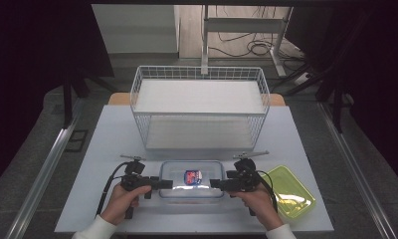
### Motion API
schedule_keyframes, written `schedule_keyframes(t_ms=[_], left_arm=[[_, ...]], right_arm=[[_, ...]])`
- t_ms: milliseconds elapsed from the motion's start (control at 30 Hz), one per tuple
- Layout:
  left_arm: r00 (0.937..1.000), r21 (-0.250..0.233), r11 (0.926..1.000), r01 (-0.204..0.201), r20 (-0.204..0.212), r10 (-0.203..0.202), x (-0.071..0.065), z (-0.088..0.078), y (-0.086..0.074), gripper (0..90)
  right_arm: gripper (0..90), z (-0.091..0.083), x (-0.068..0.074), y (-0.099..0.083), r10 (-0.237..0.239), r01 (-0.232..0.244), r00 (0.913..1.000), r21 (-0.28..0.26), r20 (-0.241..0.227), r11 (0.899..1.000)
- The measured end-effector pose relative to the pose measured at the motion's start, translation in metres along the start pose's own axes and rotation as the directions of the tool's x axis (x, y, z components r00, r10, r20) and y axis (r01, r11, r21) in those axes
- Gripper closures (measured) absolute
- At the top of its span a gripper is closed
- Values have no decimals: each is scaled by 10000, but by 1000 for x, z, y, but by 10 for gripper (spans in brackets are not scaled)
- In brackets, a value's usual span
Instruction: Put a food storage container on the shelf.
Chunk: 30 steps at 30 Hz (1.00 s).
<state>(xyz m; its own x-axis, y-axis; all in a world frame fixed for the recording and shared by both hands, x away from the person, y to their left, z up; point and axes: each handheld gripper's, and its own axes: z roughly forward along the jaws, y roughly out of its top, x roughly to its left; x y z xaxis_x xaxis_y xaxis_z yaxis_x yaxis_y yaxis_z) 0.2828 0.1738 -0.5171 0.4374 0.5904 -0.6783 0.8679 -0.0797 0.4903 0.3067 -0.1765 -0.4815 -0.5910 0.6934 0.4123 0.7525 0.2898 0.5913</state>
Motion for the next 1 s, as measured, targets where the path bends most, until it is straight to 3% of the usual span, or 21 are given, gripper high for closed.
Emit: schedule_keyframes(t_ms=[133, 333, 367, 533, 733, 1000], left_arm=[[10000, 0, 10000, -17, 2, 17, 0, 0, 0, 285], [10000, -66, 10000, 23, 26, -23, 0, 0, -1, 287], [10000, -65, 10000, 23, 20, -23, 0, 0, -1, 288], [10000, -65, 10000, 7, 16, -7, 0, 0, -1, 288], [9999, -170, 9998, -103, -38, 102, -1, 0, -3, 289], [9987, -320, 9984, -464, -217, 457, -8, -7, -8, 327]], right_arm=[[130, 5, -6, 0, 246, -245, 9997, 244, -38, 9994], [115, 11, -12, -1, 737, -710, 9951, 431, -652, 9965], [119, 14, -12, -2, 988, -932, 9903, 605, -972, 9938], [115, 18, -14, -3, 1415, -1324, 9813, 761, -1308, 9883], [246, 9, -15, -3, 1451, -1410, 9817, 412, -1232, 9891], [332, 2, -16, -7, 1397, -1394, 9796, 125, -1447, 9902]])
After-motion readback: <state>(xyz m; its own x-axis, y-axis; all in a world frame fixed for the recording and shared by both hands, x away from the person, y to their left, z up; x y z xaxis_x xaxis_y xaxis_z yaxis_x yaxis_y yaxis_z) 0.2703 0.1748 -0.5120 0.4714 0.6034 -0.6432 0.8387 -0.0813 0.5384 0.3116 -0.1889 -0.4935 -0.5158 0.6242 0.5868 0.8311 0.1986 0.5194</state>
